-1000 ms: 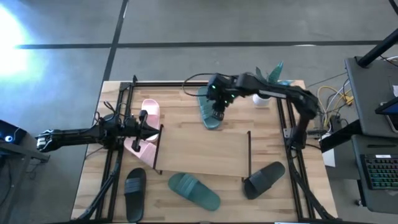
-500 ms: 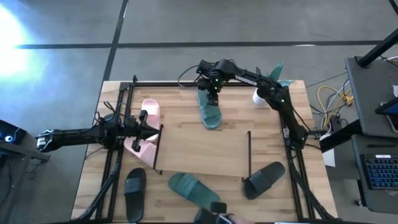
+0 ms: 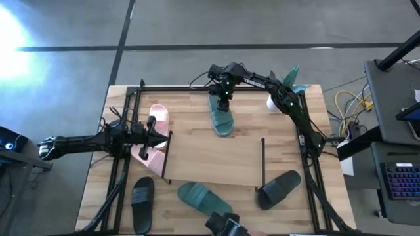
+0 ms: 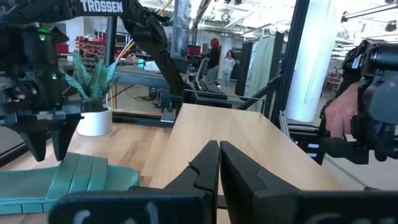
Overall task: Pick and place slides into the shelf
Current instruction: Put the top green slide on the shelf
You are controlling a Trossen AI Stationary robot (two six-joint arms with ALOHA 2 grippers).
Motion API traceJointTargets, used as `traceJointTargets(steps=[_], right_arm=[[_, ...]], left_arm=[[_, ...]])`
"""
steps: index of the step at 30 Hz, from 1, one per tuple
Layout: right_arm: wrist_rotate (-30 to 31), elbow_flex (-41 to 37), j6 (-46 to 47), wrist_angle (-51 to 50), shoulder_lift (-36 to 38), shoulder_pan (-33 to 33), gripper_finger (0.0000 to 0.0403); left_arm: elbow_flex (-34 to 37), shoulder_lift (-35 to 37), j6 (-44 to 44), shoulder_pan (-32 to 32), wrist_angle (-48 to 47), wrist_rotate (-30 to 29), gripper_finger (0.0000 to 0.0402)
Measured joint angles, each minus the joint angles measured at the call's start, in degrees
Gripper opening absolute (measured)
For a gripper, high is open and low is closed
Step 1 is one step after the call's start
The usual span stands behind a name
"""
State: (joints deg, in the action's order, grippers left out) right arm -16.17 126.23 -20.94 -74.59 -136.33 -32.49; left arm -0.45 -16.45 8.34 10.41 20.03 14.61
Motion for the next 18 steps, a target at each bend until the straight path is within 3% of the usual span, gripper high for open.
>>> traceJointTargets(steps=[8,18], right_arm=[[-6.71,-0.11,1.46,-2.69,0.22,0.82,0.0168],[-6.77,-0.27,1.44,-2.65,-0.41,2.82,0.0169]], left_arm=[[0.00,0.01,0.00,0.02,-0.01,0.00,0.0000],[0.00,0.02,0.00,0.00,-0.02,0.00,0.0000]])
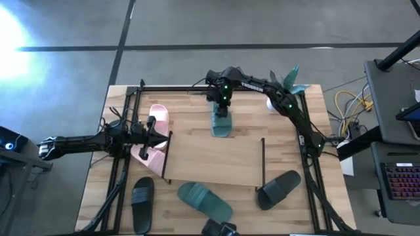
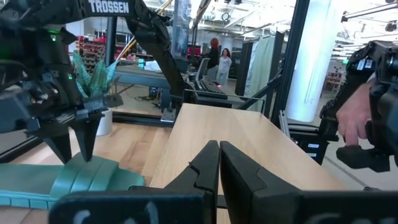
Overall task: Pick and place slides into the shelf
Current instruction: Put the top green slide on the shelf
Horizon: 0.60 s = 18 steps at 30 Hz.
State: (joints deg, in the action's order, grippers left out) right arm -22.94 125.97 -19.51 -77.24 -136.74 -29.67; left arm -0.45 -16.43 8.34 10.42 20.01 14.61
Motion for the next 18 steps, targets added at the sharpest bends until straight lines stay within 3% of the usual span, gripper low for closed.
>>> traceJointTargets(steps=[9,12,15,18], right_arm=[[-0.22,-1.95,0.61,0.57,-1.75,0.26,0.0169],[-3.12,-2.35,1.05,-0.08,-1.84,0.26,0.0167],[-6.44,-2.46,0.99,-0.61,-1.88,0.28,0.0148],[-7.04,-2.39,0.50,-0.58,-1.88,0.35,0.0103]], left_arm=[[0.00,0.00,0.00,0.02,0.02,0.00,0.0000],[0.00,0.00,0.00,0.00,0.00,0.00,0.0000],[0.00,-0.04,0.01,0.00,0.00,0.00,0.0000],[0.00,0.00,0.00,0.00,0.02,0.00,0.0000]])
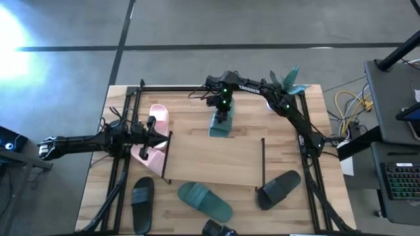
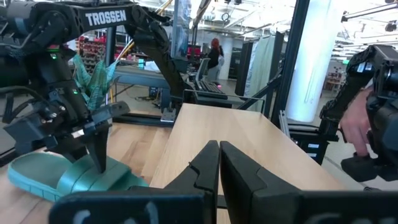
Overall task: Pick and place slides into the shelf
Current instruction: Put the top green slide on the shelf
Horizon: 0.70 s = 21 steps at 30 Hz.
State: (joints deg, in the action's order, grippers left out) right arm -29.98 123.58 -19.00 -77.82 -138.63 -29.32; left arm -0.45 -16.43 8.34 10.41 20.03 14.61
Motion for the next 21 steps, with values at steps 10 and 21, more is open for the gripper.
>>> traceJointTargets(steps=[10,21], right_arm=[[7.88,5.15,5.48,4.29,0.91,-0.04,0.0012],[24.84,8.67,39.79,14.84,14.79,-0.49,0.0012]], left_arm=[[0.00,0.00,0.00,0.02,0.01,0.00,0.0000],[0.00,-0.02,0.00,0.02,-0.02,0.00,0.0000]])
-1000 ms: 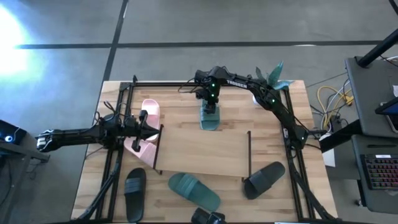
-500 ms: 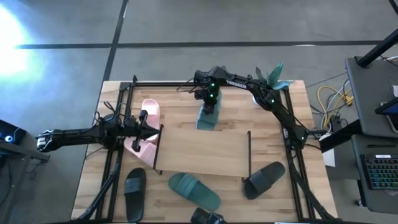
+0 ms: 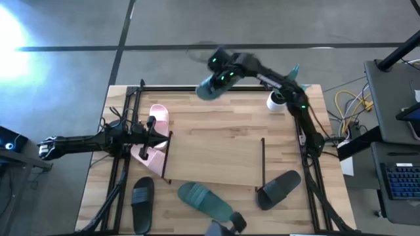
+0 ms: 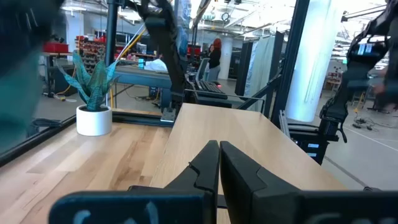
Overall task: Pick and place slides into the shelf
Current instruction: Put the top green slide on the shelf
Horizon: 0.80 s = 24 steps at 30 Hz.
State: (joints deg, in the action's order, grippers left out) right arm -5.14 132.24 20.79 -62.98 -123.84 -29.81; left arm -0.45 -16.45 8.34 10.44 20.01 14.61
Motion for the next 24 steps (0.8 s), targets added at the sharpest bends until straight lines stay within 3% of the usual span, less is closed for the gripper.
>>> traceJointTargets(steps=[5,8,11,18,24], right_arm=[[2.92,-6.35,19.33,11.15,10.46,1.59,0.0021],[9.31,-12.76,29.80,17.73,17.57,4.81,0.0021],[20.70,-20.79,40.71,24.29,25.05,9.79,0.0021],[55.47,-40.02,58.25,38.42,37.86,26.47,0.0022],[68.14,-49.67,70.55,46.35,41.08,35.48,0.0022]], left_arm=[[0.00,0.04,0.00,-0.02,0.01,0.00,0.0000],[0.00,0.04,0.00,0.00,0.01,0.00,0.0000],[0.00,-0.02,0.00,0.00,0.00,0.00,0.0000],[0.00,0.02,0.02,-0.02,0.02,0.00,0.0000],[0.00,0.02,0.00,0.00,0.02,0.00,0.0000]])
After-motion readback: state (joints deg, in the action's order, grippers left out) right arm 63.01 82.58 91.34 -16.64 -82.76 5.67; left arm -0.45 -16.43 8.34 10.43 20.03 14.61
